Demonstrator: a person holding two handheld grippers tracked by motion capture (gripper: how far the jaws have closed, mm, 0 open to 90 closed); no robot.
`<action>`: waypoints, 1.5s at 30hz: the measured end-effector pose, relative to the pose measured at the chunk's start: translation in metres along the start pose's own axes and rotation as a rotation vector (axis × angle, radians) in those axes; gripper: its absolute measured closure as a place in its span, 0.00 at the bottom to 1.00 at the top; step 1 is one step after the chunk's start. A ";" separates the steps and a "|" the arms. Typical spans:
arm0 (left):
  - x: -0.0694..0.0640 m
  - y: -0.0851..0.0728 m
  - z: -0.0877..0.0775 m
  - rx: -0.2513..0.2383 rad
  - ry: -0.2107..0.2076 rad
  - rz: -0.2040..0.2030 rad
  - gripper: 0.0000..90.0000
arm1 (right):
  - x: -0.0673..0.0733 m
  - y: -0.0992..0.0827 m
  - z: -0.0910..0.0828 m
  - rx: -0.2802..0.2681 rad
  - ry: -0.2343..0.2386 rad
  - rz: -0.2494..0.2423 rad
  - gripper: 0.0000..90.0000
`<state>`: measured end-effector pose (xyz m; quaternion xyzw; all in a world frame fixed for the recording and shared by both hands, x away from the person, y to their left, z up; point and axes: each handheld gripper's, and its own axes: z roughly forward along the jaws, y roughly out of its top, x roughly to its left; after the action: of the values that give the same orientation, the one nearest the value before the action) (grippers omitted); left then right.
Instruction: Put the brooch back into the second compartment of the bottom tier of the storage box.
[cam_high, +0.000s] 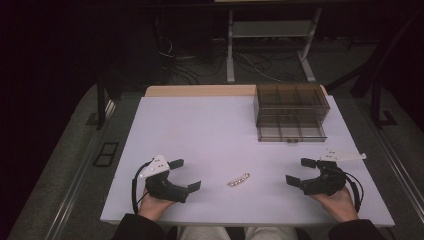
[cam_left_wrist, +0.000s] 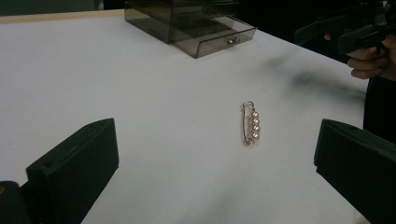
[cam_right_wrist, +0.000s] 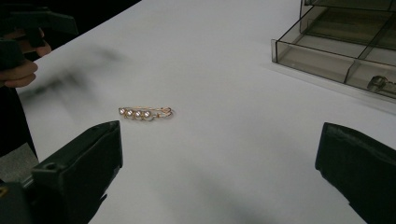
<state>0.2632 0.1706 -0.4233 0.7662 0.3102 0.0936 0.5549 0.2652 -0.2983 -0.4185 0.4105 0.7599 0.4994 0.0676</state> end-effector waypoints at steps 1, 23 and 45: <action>0.000 0.000 0.000 0.000 0.000 0.001 0.00 | 0.000 0.000 0.000 0.000 0.000 0.000 0.00; -0.001 -0.001 -0.001 0.020 0.002 0.003 0.00 | 0.001 0.000 -0.001 0.014 0.006 0.004 0.00; -0.012 0.012 0.004 0.131 -0.031 0.060 0.00 | 0.001 0.000 -0.002 0.026 0.006 -0.006 0.01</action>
<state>0.2599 0.1580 -0.4117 0.8111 0.2839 0.0782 0.5053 0.2634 -0.2986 -0.4175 0.4077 0.7679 0.4903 0.0615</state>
